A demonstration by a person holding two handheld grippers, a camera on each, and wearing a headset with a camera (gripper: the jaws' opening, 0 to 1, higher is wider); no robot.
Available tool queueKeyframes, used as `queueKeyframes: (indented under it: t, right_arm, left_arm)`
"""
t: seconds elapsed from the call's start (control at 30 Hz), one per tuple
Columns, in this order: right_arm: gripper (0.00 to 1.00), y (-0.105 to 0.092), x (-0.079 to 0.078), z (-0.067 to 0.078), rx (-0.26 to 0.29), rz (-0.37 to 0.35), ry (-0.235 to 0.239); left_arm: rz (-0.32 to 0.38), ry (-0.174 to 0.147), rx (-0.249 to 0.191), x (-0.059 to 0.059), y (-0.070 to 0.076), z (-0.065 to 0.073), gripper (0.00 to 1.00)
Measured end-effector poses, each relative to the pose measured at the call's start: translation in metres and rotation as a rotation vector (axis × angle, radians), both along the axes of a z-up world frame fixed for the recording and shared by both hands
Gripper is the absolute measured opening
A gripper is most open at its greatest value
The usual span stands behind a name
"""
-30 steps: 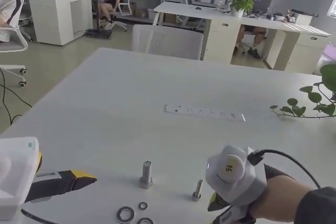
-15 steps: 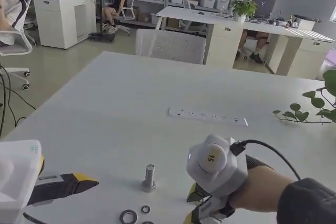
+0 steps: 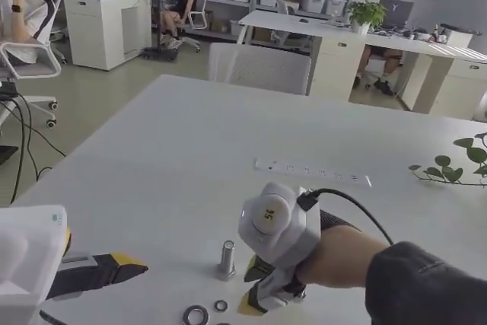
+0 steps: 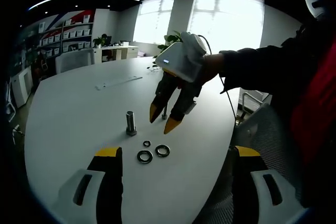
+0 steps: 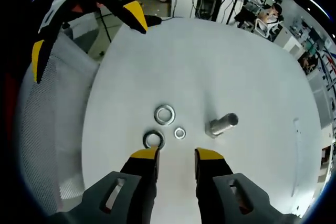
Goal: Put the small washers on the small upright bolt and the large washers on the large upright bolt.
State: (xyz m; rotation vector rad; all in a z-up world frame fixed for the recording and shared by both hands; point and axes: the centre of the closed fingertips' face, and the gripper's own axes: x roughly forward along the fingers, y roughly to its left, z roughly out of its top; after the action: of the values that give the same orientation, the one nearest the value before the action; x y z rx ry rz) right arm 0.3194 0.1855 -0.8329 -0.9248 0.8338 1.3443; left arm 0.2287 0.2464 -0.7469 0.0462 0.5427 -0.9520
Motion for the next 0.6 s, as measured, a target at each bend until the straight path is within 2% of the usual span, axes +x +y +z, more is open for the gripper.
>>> queueKeyframes:
  t: [0.43, 0.6]
  right_arm:
    - [0.25, 0.02, 0.003, -0.019, 0.001, -0.004, 0.016]
    - [0.24, 0.023, 0.006, -0.026, -0.009, -0.005, 0.007]
  left_arm:
    - [0.006, 0.008, 0.002, 0.001, 0.002, -0.002, 0.86]
    - [0.011, 0.01, 0.002, 0.002, 0.004, -0.002, 0.86]
